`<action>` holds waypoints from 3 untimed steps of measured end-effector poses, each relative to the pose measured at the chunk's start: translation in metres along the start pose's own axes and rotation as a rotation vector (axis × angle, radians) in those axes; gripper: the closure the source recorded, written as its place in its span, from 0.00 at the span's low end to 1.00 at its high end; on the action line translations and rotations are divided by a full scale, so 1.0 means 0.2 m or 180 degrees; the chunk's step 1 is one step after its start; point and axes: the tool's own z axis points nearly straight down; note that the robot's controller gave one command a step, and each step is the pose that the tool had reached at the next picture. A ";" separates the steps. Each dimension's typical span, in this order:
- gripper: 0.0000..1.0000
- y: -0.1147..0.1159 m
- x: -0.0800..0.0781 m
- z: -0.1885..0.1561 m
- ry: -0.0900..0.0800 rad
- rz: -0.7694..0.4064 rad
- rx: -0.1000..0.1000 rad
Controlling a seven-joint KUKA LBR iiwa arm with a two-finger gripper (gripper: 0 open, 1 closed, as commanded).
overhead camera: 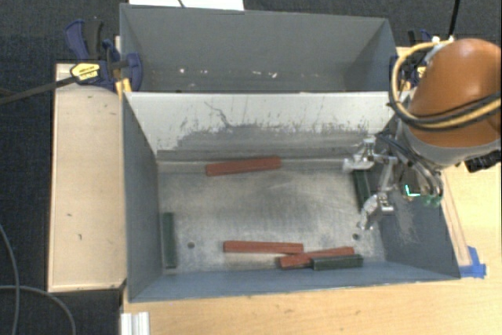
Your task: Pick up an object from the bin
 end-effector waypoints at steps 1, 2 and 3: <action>0.00 0.00 -0.01 -0.02 -0.0024 -0.0006 0.0003; 0.00 0.10 0.05 0.26 -0.0043 -0.0169 0.0005; 0.00 0.15 0.05 0.58 -0.0036 0.0081 0.0001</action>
Offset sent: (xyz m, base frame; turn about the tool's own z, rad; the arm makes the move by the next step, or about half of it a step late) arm -0.0236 0.0368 -0.0985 -0.1087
